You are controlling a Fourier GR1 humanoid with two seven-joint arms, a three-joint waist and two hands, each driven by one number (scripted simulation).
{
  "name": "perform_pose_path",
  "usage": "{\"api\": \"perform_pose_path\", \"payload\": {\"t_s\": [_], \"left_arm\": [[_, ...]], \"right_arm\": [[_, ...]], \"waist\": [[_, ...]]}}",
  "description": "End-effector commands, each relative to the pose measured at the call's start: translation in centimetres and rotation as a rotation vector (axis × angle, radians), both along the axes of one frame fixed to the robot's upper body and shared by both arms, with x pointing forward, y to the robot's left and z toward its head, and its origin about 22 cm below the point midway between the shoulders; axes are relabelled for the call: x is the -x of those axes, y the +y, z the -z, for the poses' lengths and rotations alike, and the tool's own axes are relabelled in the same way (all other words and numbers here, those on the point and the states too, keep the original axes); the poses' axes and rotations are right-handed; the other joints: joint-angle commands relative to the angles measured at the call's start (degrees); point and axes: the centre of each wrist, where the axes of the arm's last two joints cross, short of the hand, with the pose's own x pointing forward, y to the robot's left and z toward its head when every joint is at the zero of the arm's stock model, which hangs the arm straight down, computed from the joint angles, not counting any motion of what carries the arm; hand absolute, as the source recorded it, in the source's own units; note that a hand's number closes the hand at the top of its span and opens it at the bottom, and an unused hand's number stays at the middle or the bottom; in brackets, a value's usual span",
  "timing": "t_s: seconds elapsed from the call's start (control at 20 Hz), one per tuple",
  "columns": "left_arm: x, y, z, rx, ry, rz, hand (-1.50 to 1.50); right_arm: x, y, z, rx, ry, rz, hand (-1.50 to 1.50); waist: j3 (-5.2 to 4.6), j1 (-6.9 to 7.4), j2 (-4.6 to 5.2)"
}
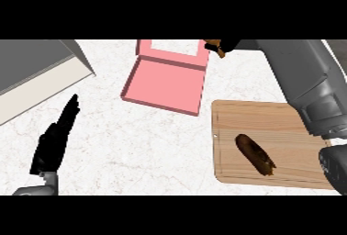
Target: Pick the croissant from the cutting board and place it in the cardboard box
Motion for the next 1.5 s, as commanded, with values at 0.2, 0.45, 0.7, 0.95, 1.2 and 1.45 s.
{"api": "perform_pose_path", "payload": {"t_s": [0.2,0.45,0.7,0.95,1.2,1.45], "left_arm": [[-0.2,-0.7,-0.3,-0.013,0.014,0.006,0.0],[0.2,-0.9,0.8,0.003,0.0,0.002,0.0],[-0.6,-2.3,-0.4,0.008,0.004,0.058,0.0],[-1.6,-2.6,-0.3,0.013,-0.007,0.056,0.0],[-1.6,-2.6,-0.6,0.005,-0.018,0.057,0.0],[-1.4,-1.5,-0.7,-0.002,-0.018,0.064,0.0]], "right_arm": [[1.0,8.1,0.3,0.101,0.053,-0.025,1.5],[2.0,11.0,4.0,0.176,0.08,-0.013,1.5],[2.5,10.6,8.6,0.229,0.155,0.083,1.5],[2.5,10.7,8.7,0.198,0.193,0.088,-1.5],[2.5,10.3,9.3,0.028,0.263,0.096,-1.5],[2.3,9.6,9.6,-0.265,0.336,0.197,-1.5]], "waist": [[-0.01,0.31,0.25],[-0.04,0.91,0.61],[-0.05,2.83,1.05],[-0.04,3.25,0.98],[-0.01,3.92,0.97],[0.03,2.81,0.91]]}}
